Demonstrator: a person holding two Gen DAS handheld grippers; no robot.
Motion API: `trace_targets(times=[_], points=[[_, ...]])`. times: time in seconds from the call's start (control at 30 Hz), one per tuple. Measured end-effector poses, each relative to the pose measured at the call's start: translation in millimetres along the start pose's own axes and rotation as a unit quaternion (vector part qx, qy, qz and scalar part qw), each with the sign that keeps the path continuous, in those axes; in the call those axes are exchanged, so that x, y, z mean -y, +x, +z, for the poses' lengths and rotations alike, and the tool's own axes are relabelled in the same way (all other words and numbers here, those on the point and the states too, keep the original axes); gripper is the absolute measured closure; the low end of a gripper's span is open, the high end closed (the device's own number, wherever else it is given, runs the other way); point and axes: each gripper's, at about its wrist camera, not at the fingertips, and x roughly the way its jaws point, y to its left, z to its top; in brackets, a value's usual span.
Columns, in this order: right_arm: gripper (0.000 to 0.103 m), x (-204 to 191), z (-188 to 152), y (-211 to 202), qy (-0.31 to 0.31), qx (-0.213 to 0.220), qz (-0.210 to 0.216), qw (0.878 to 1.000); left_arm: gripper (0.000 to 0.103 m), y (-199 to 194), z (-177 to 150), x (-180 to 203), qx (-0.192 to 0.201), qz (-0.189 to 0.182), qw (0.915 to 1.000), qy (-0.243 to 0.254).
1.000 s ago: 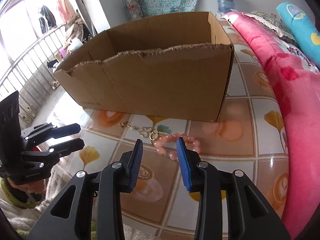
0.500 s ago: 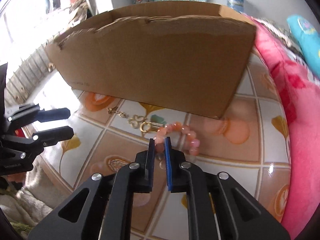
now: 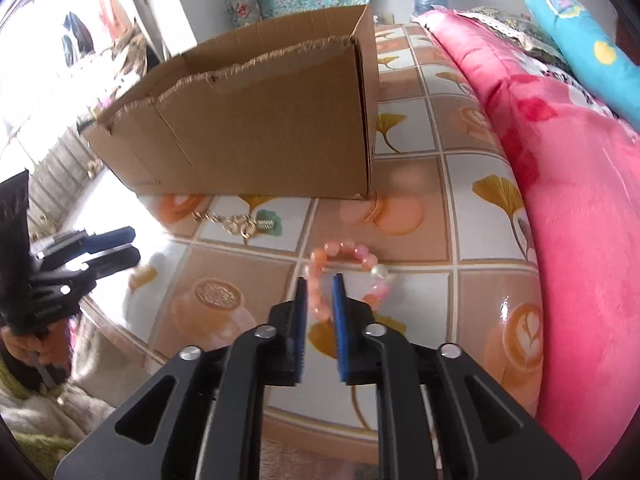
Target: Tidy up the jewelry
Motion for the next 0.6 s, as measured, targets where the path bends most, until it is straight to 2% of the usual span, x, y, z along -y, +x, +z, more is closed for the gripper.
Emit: trace_targets(times=[0.2, 0.33, 0.6], points=[[0.078, -15, 7, 5, 0.014, 0.023, 0.044, 0.999, 0.064, -1, 8, 3, 0.018, 0.01, 0.9998, 0.006], [0.078, -23, 7, 22, 0.023, 0.017, 0.049, 0.998, 0.069, 8, 16, 9, 0.018, 0.024, 0.9993, 0.024], [0.078, -24, 4, 39, 0.031, 0.016, 0.049, 0.998, 0.078, 33, 27, 15, 0.0, 0.02, 0.9994, 0.027]])
